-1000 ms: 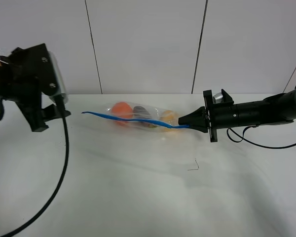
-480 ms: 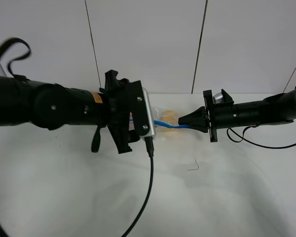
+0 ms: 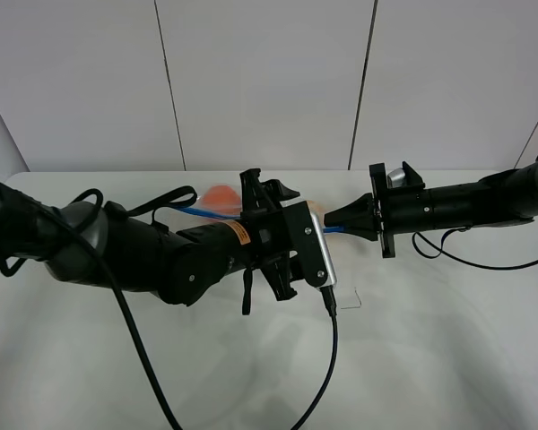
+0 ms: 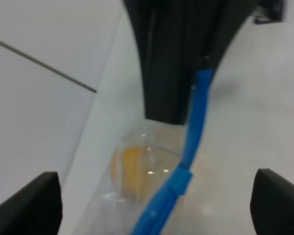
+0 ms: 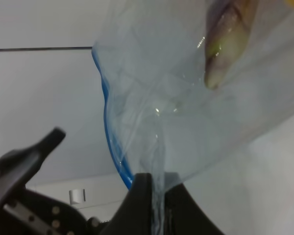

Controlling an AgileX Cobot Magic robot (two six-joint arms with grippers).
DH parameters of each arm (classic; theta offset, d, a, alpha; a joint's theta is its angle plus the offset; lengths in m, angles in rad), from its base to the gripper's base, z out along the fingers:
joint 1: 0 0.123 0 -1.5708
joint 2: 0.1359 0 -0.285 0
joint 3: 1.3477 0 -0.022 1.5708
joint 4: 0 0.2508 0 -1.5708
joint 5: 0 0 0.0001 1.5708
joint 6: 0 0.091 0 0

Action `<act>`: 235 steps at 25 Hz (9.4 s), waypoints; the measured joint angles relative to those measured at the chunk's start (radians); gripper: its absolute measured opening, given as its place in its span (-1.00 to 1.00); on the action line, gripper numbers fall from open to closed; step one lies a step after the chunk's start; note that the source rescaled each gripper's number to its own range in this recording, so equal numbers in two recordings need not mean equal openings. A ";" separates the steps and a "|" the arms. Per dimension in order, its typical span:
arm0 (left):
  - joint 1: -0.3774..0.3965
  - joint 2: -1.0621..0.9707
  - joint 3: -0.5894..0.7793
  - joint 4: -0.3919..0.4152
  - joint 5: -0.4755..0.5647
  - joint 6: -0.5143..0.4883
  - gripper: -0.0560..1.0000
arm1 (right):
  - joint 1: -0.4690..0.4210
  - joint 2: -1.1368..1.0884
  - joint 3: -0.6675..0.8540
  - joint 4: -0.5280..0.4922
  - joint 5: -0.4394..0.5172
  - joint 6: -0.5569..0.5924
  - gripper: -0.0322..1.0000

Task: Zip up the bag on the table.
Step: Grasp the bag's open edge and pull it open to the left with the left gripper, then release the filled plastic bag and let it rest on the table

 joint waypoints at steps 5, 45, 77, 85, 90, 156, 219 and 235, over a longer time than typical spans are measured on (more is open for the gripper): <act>0.000 0.036 0.000 0.012 -0.089 -0.062 0.84 | 0.000 0.000 0.000 0.000 0.000 0.000 -0.94; 0.000 0.094 0.000 0.020 -0.158 -0.071 -0.89 | 0.000 -0.001 0.000 0.009 0.003 0.007 -0.94; 0.399 0.092 0.218 0.032 -0.386 0.060 -0.89 | 0.012 -0.001 0.000 0.025 -0.005 0.011 -0.94; 0.509 0.092 0.219 0.029 -0.396 0.060 -0.89 | 0.012 -0.001 0.000 0.026 -0.004 0.011 -0.94; 0.521 0.092 0.221 0.024 -0.404 0.060 -0.89 | 0.012 -0.001 0.000 0.026 -0.003 0.011 -0.94; 0.828 -0.206 -0.300 0.047 1.241 -0.832 0.91 | 0.009 -0.001 0.000 0.008 -0.001 0.040 -0.94; 0.828 -1.755 0.415 0.264 1.684 -1.030 0.94 | 0.009 -0.001 0.000 -0.012 -0.001 0.040 -0.94; 0.790 -1.876 0.415 0.275 1.692 -1.030 0.94 | 0.009 -0.001 0.000 0.001 -0.001 0.040 -0.94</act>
